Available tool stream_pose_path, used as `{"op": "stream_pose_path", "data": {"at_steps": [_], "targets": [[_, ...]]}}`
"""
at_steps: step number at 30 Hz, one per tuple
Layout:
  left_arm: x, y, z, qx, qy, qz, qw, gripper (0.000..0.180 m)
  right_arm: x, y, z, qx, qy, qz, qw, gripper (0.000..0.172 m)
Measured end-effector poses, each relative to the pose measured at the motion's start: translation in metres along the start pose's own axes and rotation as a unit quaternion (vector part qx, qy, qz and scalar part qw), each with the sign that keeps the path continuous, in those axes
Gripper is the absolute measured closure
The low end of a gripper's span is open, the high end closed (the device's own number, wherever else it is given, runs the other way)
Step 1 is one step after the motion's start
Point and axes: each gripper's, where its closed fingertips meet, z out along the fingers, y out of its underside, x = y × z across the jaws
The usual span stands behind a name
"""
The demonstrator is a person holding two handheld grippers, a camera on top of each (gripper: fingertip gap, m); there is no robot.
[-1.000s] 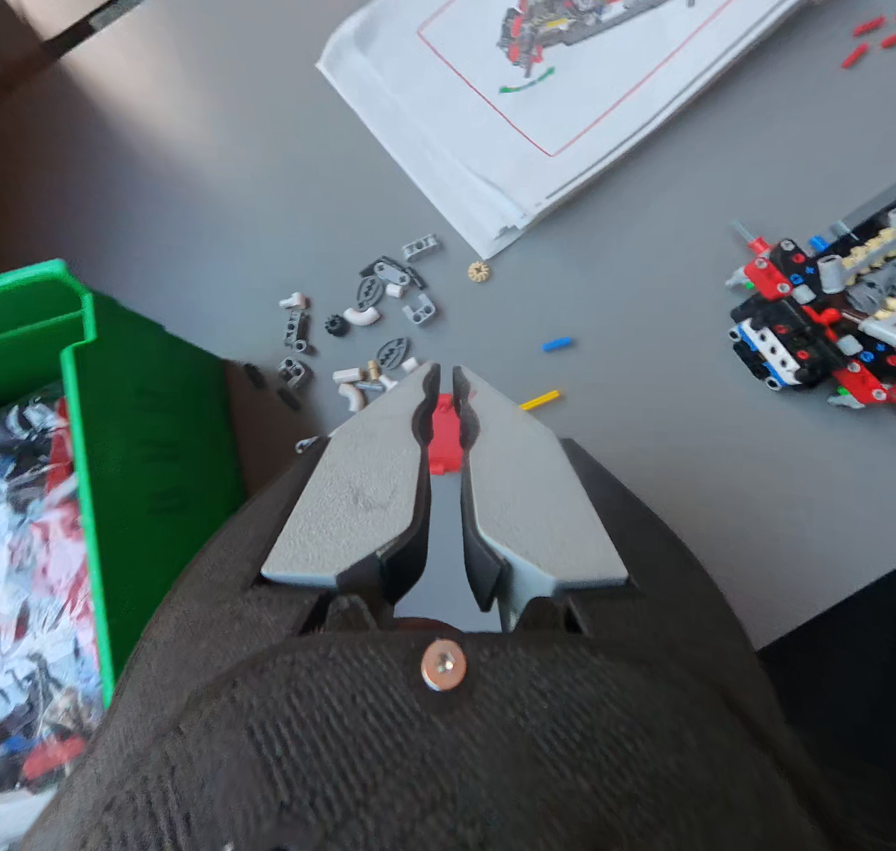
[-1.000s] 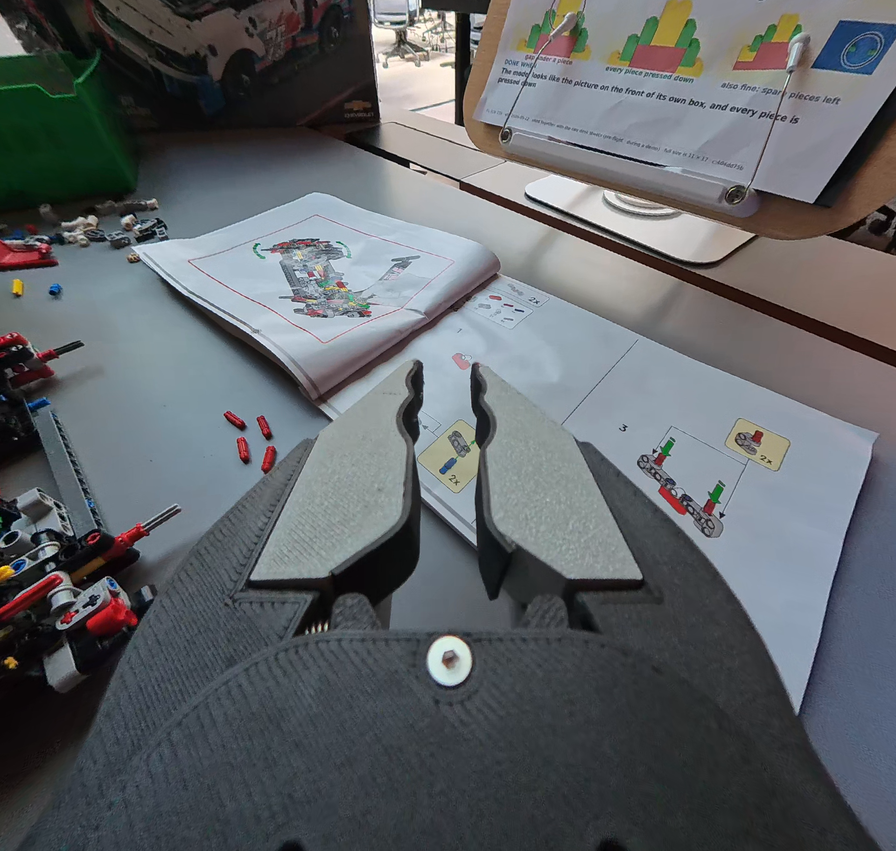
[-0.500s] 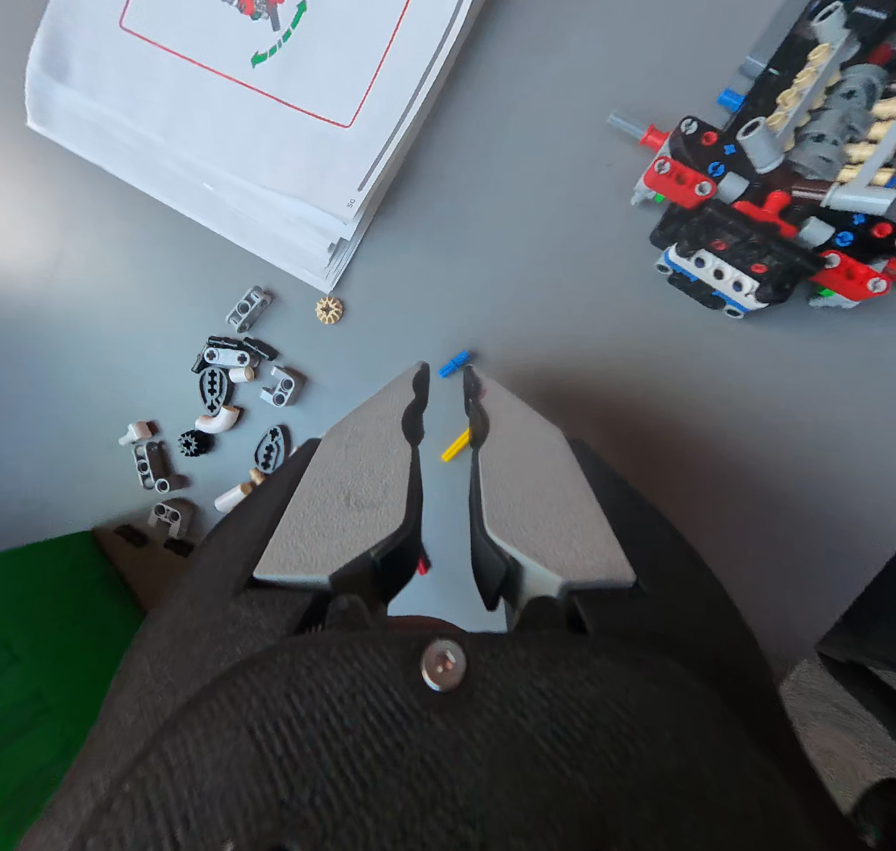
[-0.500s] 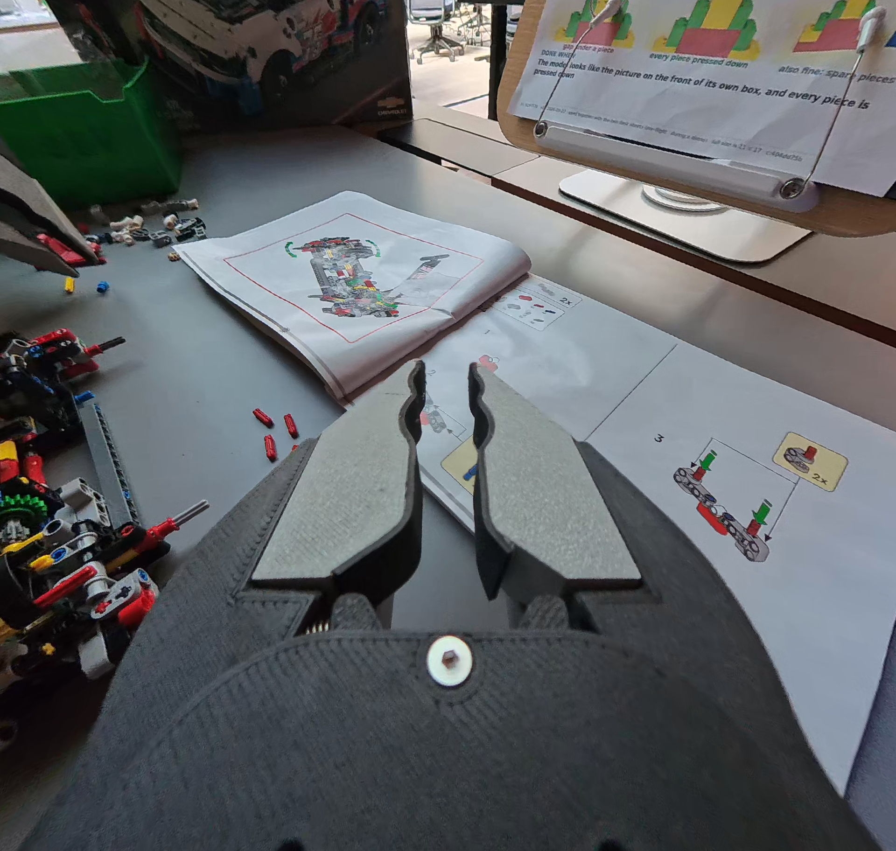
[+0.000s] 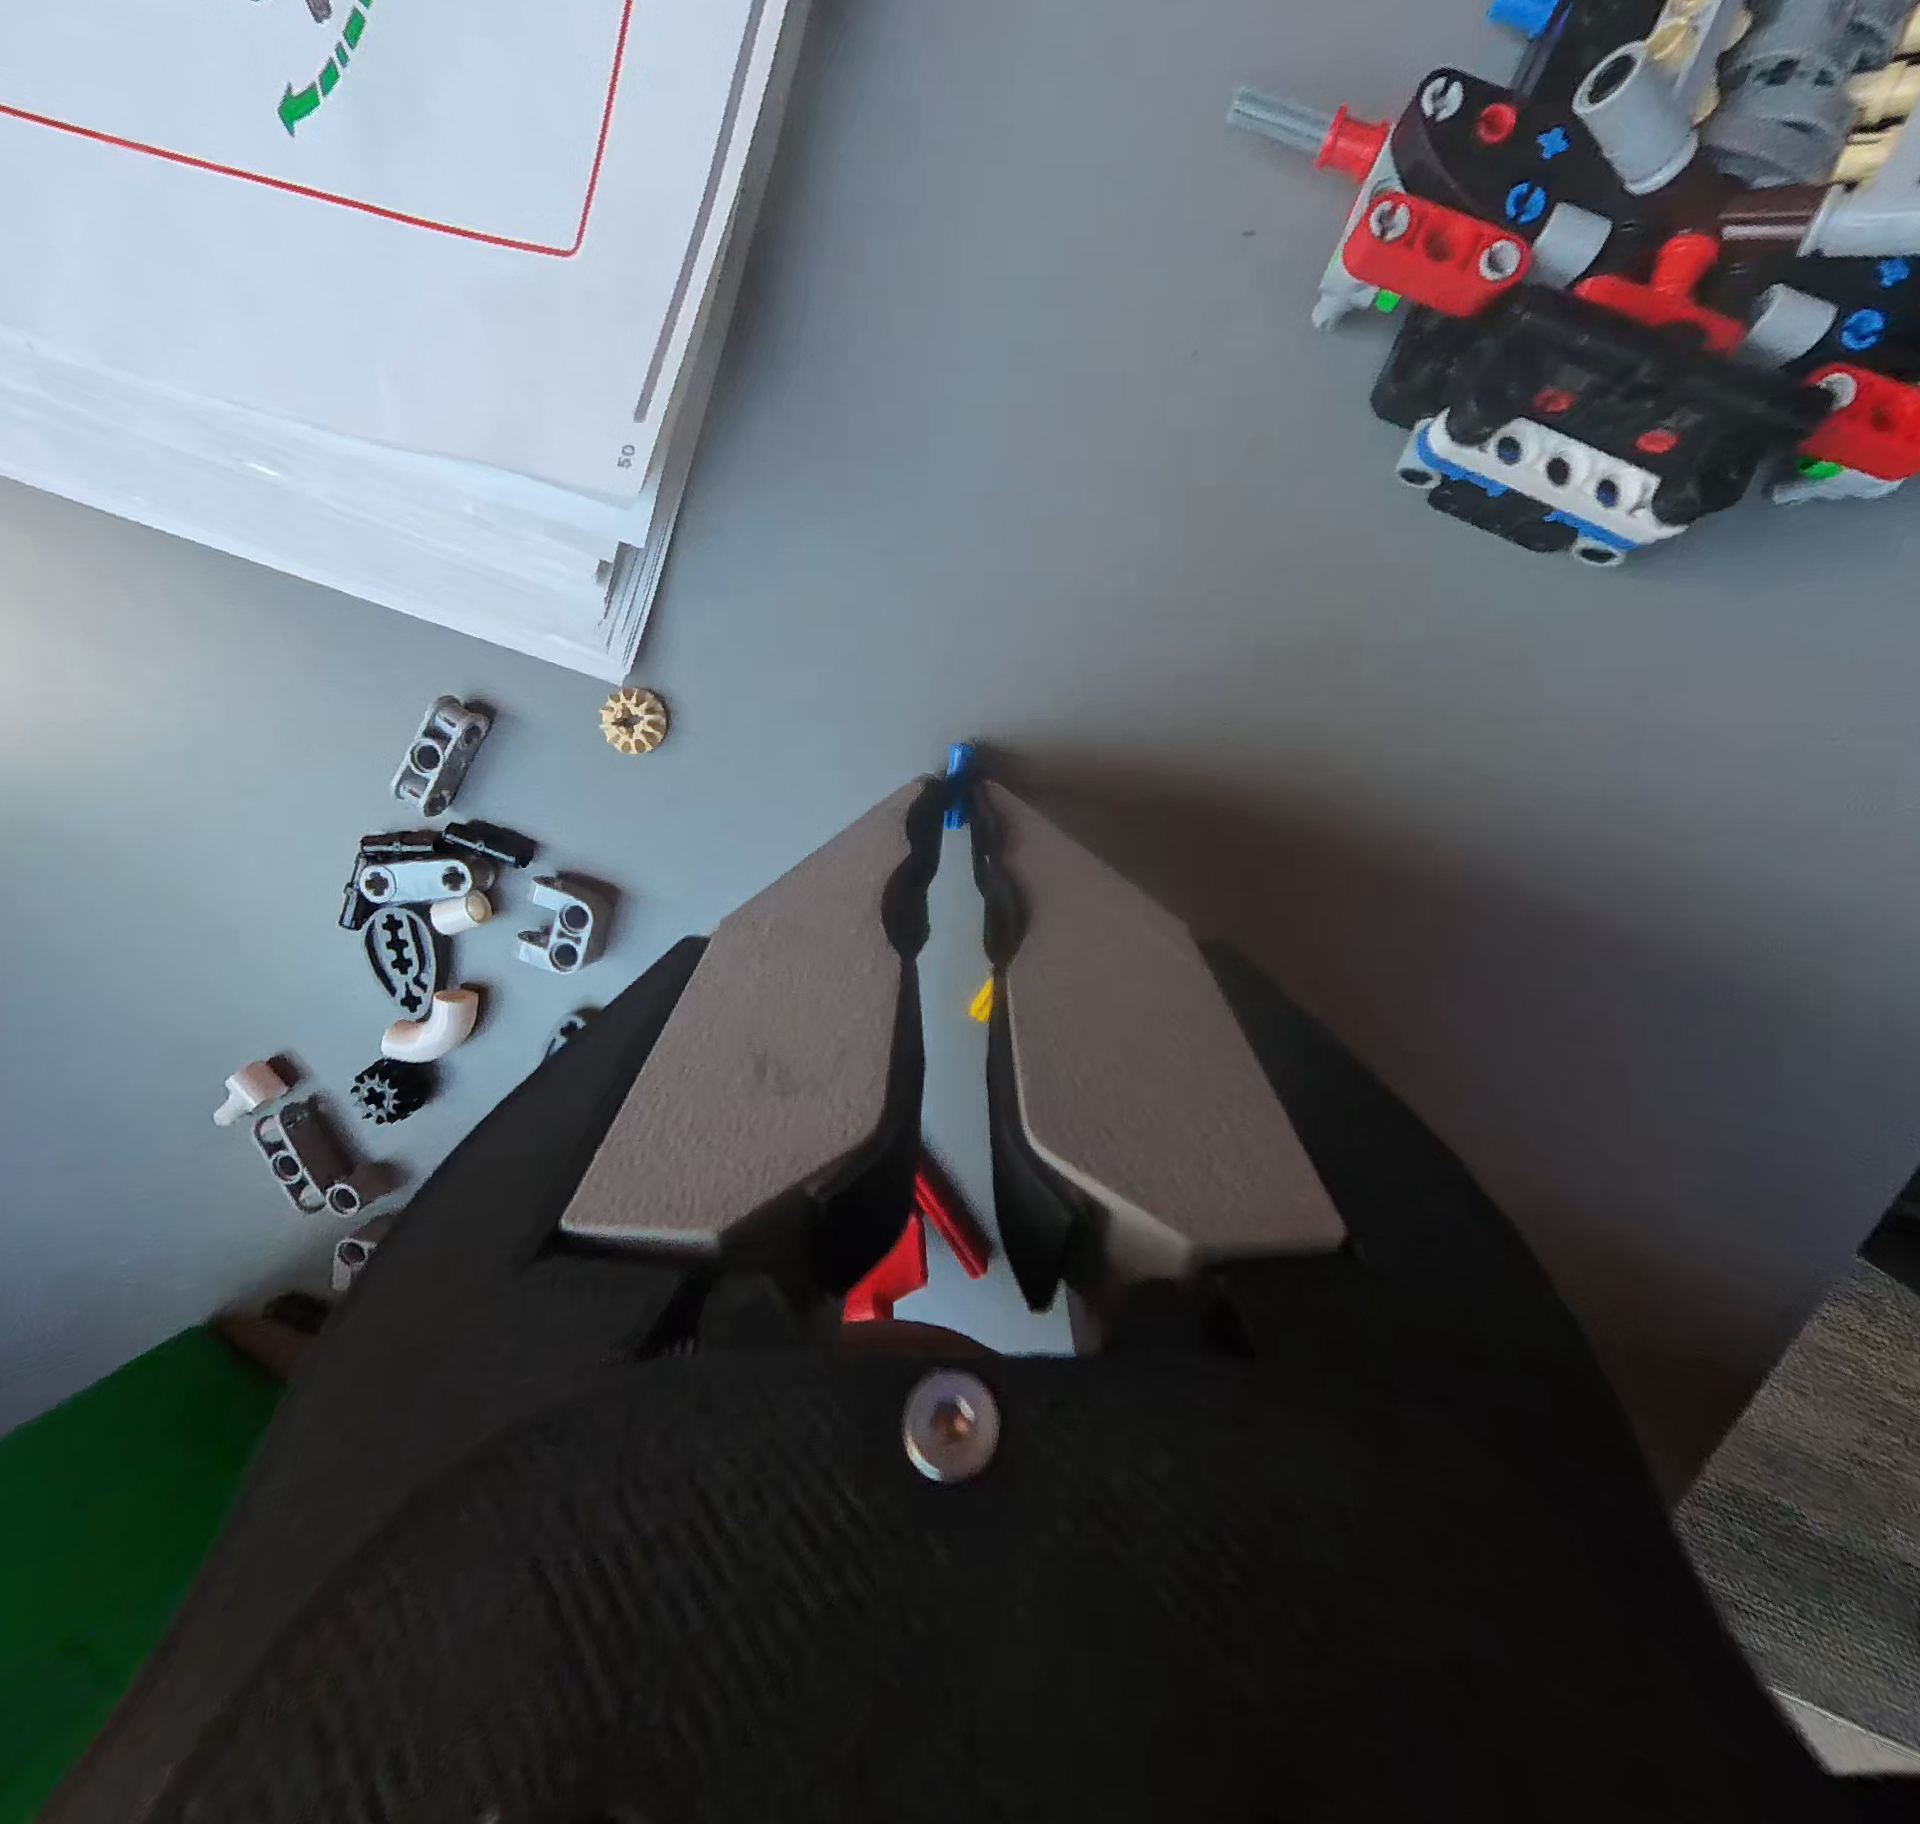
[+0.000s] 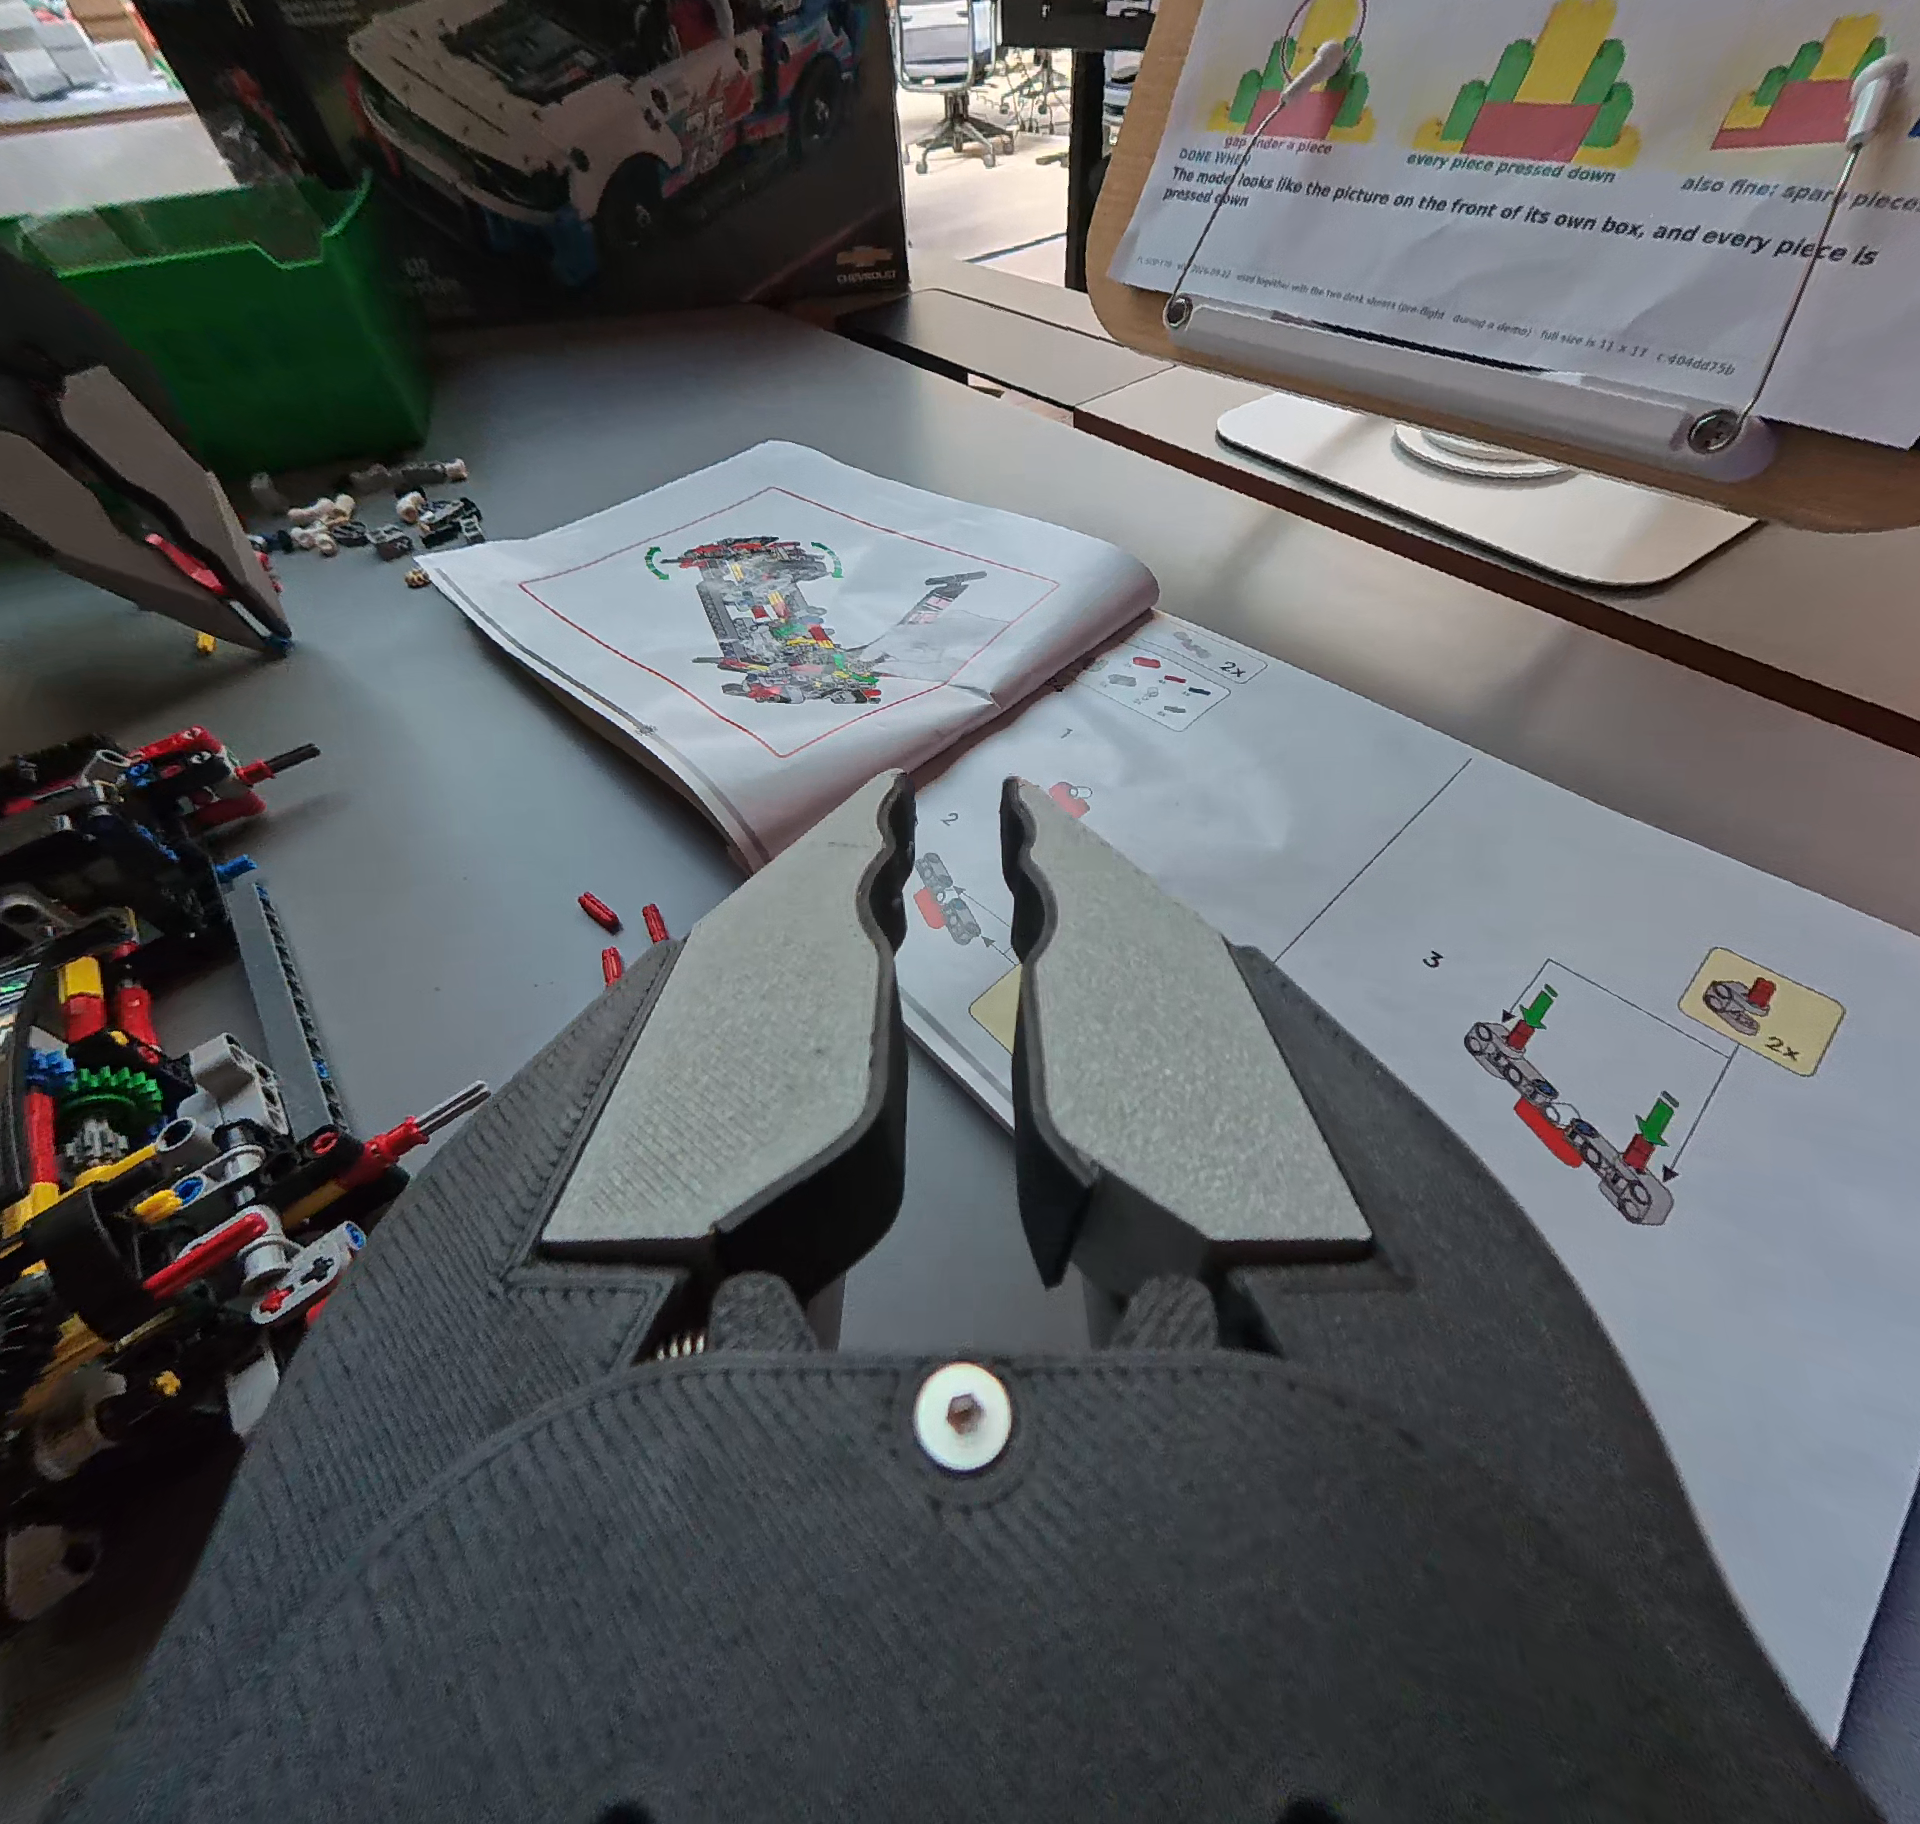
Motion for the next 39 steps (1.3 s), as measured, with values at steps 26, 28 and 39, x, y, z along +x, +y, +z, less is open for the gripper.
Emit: {"op": "stream_pose_path", "data": {"at_steps": [26,28,39], "targets": [[0.023,-0.222,0.043,0.207,0.008,0.064,0.976,0.179,-0.004,-0.007,-0.007,0.031,-0.011,0.063,0.997,0.161],[0.023,-0.218,0.040,0.221,0.015,0.048,0.974,0.179,-0.012,-0.012,-0.009,0.039,-0.026,0.077,0.996,0.159],[0.029,-0.209,0.046,0.217,0.051,0.024,0.975,0.180,-0.012,-0.002,-0.005,0.004,-0.012,0.039,0.999,0.160]]}}
